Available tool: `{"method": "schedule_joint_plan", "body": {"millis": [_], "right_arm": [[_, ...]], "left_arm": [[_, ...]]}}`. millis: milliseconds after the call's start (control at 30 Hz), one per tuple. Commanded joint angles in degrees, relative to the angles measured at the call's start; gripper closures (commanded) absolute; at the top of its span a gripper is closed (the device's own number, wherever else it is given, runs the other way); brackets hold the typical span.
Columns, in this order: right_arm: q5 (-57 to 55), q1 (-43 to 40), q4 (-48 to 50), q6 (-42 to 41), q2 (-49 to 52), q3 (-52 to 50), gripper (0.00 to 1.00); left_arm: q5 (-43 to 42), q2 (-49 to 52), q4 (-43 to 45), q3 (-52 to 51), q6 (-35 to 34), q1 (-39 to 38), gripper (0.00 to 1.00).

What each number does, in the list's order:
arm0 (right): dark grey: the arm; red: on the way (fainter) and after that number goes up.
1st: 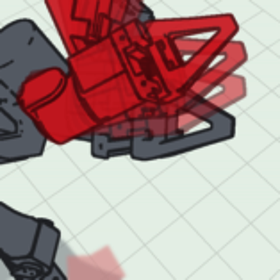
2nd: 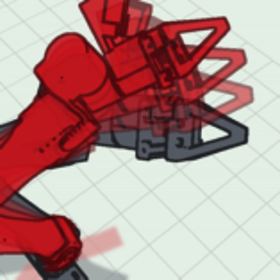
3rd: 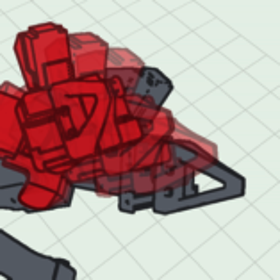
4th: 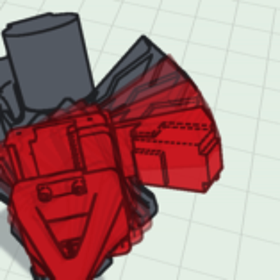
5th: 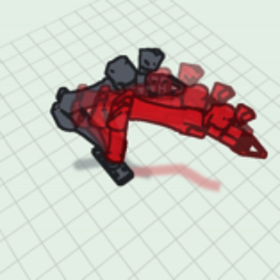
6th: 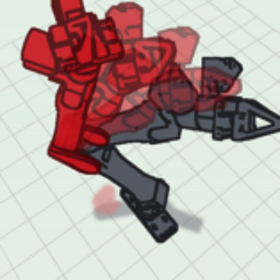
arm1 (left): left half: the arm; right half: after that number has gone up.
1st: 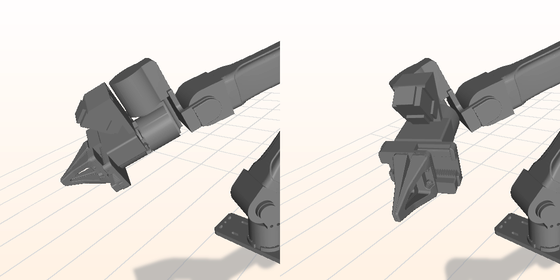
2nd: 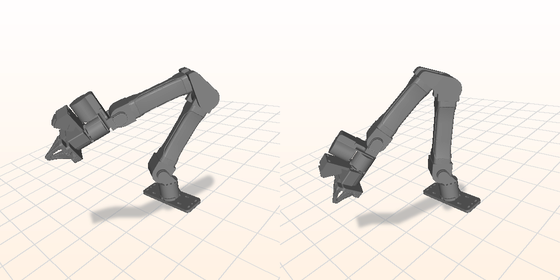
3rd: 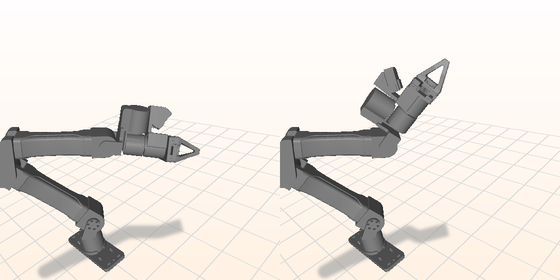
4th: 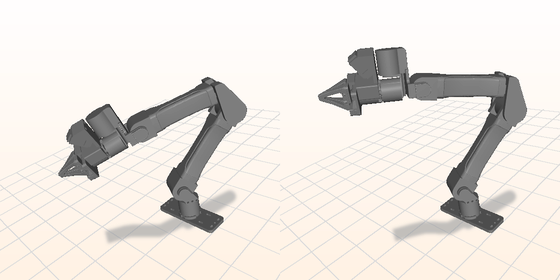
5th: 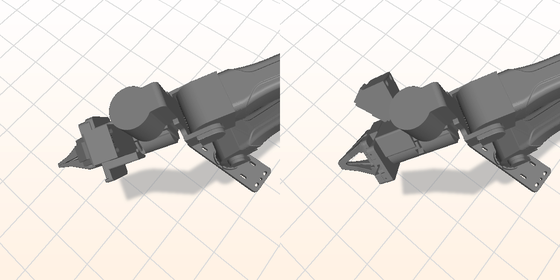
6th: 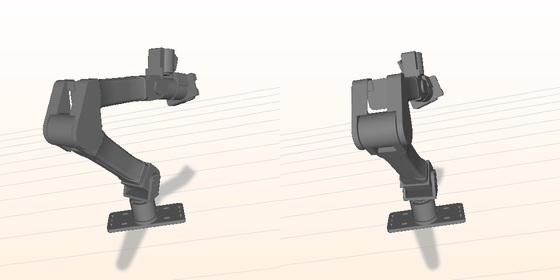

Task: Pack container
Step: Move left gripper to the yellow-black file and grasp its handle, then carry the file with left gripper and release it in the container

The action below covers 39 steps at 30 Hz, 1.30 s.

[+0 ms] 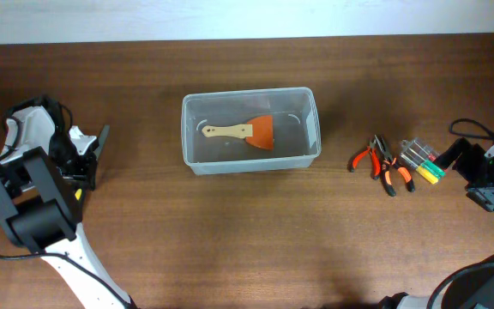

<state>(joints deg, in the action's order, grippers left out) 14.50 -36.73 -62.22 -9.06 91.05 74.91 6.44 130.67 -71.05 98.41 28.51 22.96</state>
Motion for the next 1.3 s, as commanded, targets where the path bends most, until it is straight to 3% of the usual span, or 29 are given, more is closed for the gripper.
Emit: {"method": "schedule_joint_plan", "body": {"millis": [0,300,600,833,1033,1267], "right_arm": [[0.07,-0.09,0.02,-0.46,0.17,0.92,0.02],[0.07,-0.09,0.02,-0.46,0.2,0.9,0.01],[0.09,-0.09,0.02,-0.46,0.17,0.92,0.01],[0.07,-0.09,0.02,-0.46,0.17,0.92,0.02],[0.07,-0.09,0.02,-0.46,0.2,0.92,0.02],[0.09,-0.09,0.02,-0.46,0.17,0.92,0.02]], "left_arm": [[1.11,3.8,2.89,-3.67,0.7,0.2,0.59],[1.51,3.8,5.16,-3.67,0.7,0.2,0.71],[1.31,3.8,5.07,-3.67,-0.63,0.15,0.98],[1.33,3.67,2.08,-0.92,-1.09,-1.29,0.98],[1.38,2.58,-8.52,10.84,-2.05,-5.16,0.98],[1.31,0.07,-20.04,34.56,-1.81,-14.84,0.98]]}}
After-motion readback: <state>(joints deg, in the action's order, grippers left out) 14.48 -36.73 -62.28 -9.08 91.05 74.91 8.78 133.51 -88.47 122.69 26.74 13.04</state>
